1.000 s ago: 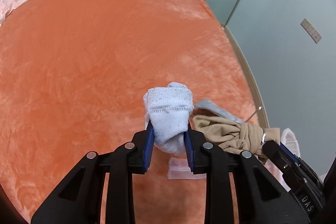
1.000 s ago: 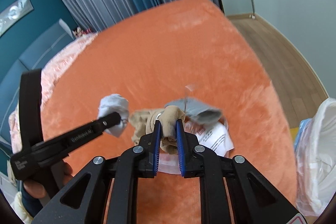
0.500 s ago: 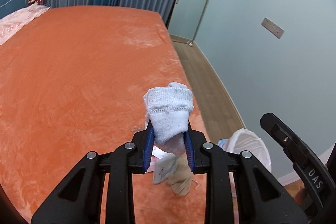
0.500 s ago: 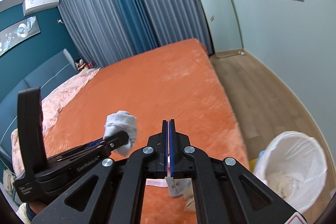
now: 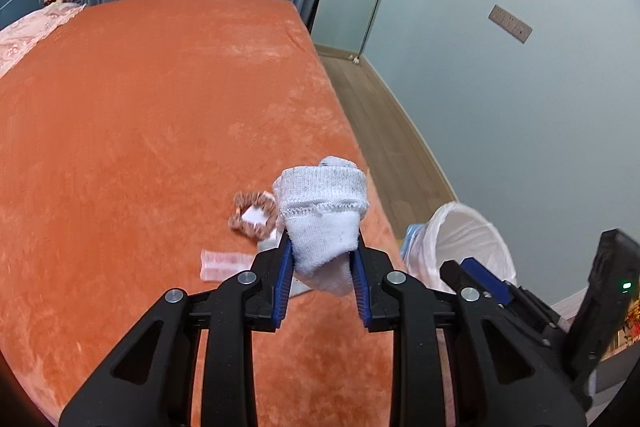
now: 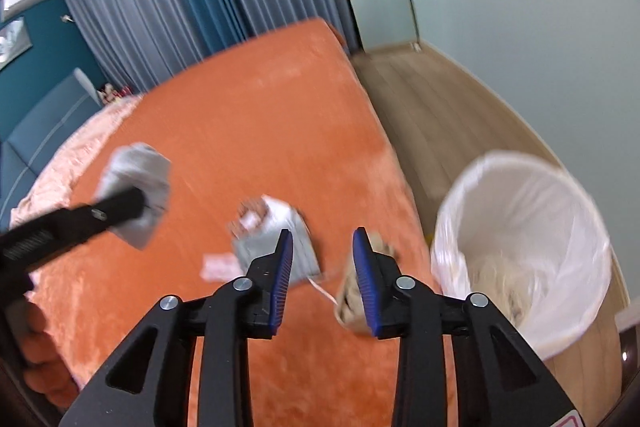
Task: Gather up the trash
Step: 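Carry both items over the white bin and open the right tool to drop the stockings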
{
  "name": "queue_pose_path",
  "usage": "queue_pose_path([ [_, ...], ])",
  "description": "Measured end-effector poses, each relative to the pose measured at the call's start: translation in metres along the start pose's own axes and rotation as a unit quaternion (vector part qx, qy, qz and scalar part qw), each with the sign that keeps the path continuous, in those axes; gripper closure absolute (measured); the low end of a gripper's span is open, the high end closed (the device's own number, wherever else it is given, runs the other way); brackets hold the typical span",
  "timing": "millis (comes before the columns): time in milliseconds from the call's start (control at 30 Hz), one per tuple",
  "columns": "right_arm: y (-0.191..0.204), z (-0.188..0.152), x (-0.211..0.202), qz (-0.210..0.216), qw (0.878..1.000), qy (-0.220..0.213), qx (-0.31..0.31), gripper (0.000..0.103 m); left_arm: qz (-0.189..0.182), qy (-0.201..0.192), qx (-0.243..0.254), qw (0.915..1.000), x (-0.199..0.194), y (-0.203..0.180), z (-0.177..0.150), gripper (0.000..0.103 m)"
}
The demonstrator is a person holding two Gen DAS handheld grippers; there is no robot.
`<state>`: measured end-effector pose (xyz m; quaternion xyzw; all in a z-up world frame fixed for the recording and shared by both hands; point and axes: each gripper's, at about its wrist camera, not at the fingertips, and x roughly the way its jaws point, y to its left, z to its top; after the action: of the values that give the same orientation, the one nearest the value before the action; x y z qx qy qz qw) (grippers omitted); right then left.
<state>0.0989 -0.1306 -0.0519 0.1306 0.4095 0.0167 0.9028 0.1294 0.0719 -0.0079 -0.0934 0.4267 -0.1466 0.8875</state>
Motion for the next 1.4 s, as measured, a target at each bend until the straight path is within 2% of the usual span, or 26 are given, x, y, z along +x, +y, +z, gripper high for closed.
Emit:
queue_pose_path([
  [100,-0.012,-0.02,0.029,-0.01,0.999,0.035,0.02,0.065,0.002,0.019,-0.007,0.9998,0.015,0.007,-0.013,0.077],
  [200,-0.014,-0.033,0.052,-0.017,0.998,0.059,0.029,0.065,0.005,0.035,-0.008,0.9994,0.028,0.01,-0.023,0.077],
  [400,-0.021,-0.05,0.08,-0.021,0.995,0.087,0.04,0.065,0.008,0.05,-0.002,0.9987,0.044,0.01,-0.032,0.077],
  [467,-0.023,-0.053,0.085,-0.021,0.994,0.095,0.043,0.071,0.008,0.052,-0.001,0.9986,0.046,0.009,-0.032,0.077],
  [500,-0.023,-0.054,0.087,-0.018,0.994,0.099,0.045,0.08,0.008,0.053,-0.001,0.9986,0.047,0.009,-0.033,0.077],
  [533,-0.024,-0.054,0.089,-0.015,0.994,0.103,0.046,0.095,0.008,0.053,-0.001,0.9986,0.048,0.009,-0.033,0.077],
  [600,-0.023,-0.054,0.091,-0.012,0.993,0.109,0.044,0.097,0.008,0.053,0.0,0.9986,0.047,0.007,-0.033,0.077],
  [767,-0.016,-0.035,0.061,0.006,0.997,0.069,0.039,0.098,0.008,0.046,0.008,0.9989,0.042,0.0,-0.031,0.077],
  [967,-0.007,0.008,0.001,0.035,0.999,-0.009,0.036,0.1,0.001,0.027,0.023,0.9994,0.025,-0.019,-0.023,0.077],
  [1200,-0.012,0.047,-0.068,0.051,0.994,-0.092,0.029,0.1,-0.012,0.003,0.05,0.9987,0.006,-0.055,-0.013,0.077],
  [1400,-0.033,0.067,-0.112,0.046,0.989,-0.138,0.034,0.1,-0.026,-0.011,0.078,0.9965,-0.004,-0.09,-0.008,0.077],
])
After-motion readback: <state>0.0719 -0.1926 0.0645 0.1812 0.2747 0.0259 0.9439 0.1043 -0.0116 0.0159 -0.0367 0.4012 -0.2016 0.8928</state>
